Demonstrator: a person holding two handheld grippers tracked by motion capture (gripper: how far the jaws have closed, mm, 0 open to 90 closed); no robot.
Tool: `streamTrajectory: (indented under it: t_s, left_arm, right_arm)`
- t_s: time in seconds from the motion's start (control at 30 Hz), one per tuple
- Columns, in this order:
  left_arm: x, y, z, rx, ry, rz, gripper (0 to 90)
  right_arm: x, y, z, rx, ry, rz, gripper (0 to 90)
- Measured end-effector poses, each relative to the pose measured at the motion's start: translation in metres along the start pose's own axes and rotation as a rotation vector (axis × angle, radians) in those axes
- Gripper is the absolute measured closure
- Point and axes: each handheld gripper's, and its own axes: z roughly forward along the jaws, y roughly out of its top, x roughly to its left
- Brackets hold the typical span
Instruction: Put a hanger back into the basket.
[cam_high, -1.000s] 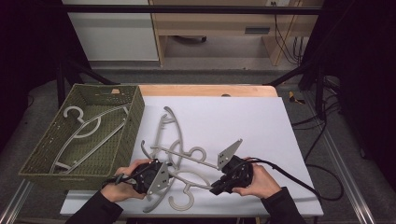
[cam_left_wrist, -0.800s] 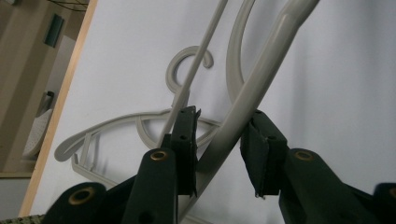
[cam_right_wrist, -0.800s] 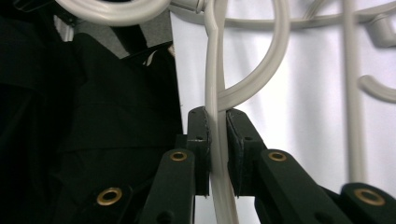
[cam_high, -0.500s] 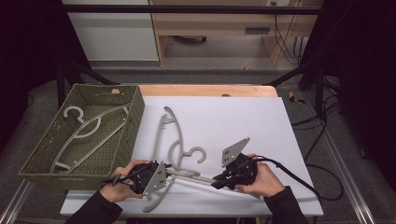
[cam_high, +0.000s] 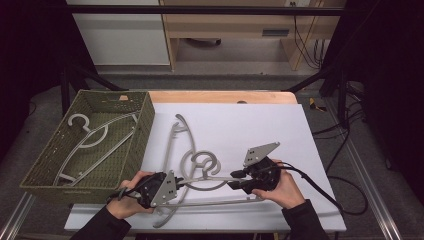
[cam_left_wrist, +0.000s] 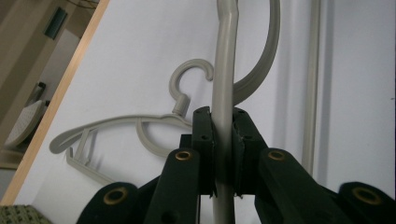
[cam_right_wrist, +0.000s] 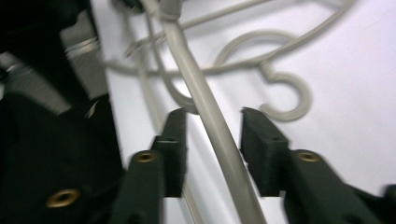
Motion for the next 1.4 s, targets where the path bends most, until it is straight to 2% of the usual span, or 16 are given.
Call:
streamTrajectory:
  t_s: [0.1,0.2,0.23,0.27,0.33,0.4,0.43,0.53,0.6,0.67,0.7,0.77,0.8,0.93,1.2,1.4]
  left_arm:
    - [0.003,-0.003,-0.002,0.029,0.007,-0.014,82.0]
    - [0.005,-0.004,-0.002,0.022,0.011,-0.073,82.0]
    - [0.006,-0.004,-0.004,0.038,0.016,-0.071,82.0]
    - [0.006,-0.003,-0.005,0.024,0.026,-0.098,82.0]
    - [0.008,-0.002,-0.008,0.038,0.039,-0.111,82.0]
    - [0.011,-0.003,-0.011,0.025,0.056,-0.165,82.0]
    - [0.012,-0.004,-0.013,0.018,0.061,-0.183,82.0]
    - [0.017,-0.005,-0.017,0.007,0.092,-0.223,82.0]
    - [0.019,-0.006,-0.021,0.004,0.113,-0.251,82.0]
    - [0.022,-0.007,-0.024,0.001,0.125,-0.271,82.0]
    - [0.023,-0.007,-0.025,-0.004,0.132,-0.283,82.0]
    - [0.025,-0.008,-0.028,-0.009,0.149,-0.302,82.0]
    - [0.027,-0.009,-0.030,-0.014,0.159,-0.318,82.0]
    - [0.033,-0.013,-0.041,-0.040,0.196,-0.363,82.0]
    - [0.048,-0.021,-0.067,-0.087,0.266,-0.441,82.0]
    - [0.064,-0.029,-0.087,-0.109,0.331,-0.476,82.0]
  right_arm:
    - [-0.003,-0.004,-0.003,-0.081,-0.061,0.010,50.3]
    - [-0.005,-0.008,-0.008,-0.141,-0.105,0.020,43.5]
    - [-0.006,-0.010,-0.012,-0.177,-0.127,0.028,43.0]
    - [-0.006,-0.012,-0.015,-0.193,-0.138,0.032,42.0]
    - [-0.008,-0.016,-0.020,-0.232,-0.160,0.054,37.8]
    - [-0.010,-0.021,-0.028,-0.272,-0.175,0.074,34.2]
    - [-0.012,-0.025,-0.034,-0.313,-0.211,0.084,30.6]
    - [-0.015,-0.029,-0.039,-0.345,-0.237,0.105,25.2]
    - [-0.020,-0.037,-0.047,-0.398,-0.293,0.147,21.8]
    - [-0.021,-0.038,-0.049,-0.406,-0.301,0.156,20.5]
    - [-0.023,-0.042,-0.053,-0.431,-0.329,0.180,18.0]
    - [-0.024,-0.043,-0.054,-0.433,-0.337,0.187,16.8]
    - [-0.025,-0.045,-0.056,-0.436,-0.370,0.199,15.6]
    - [-0.026,-0.047,-0.056,-0.437,-0.387,0.206,13.2]
    - [-0.030,-0.050,-0.054,-0.432,-0.406,0.223,10.9]
    - [-0.032,-0.050,-0.053,-0.424,-0.411,0.230,10.5]
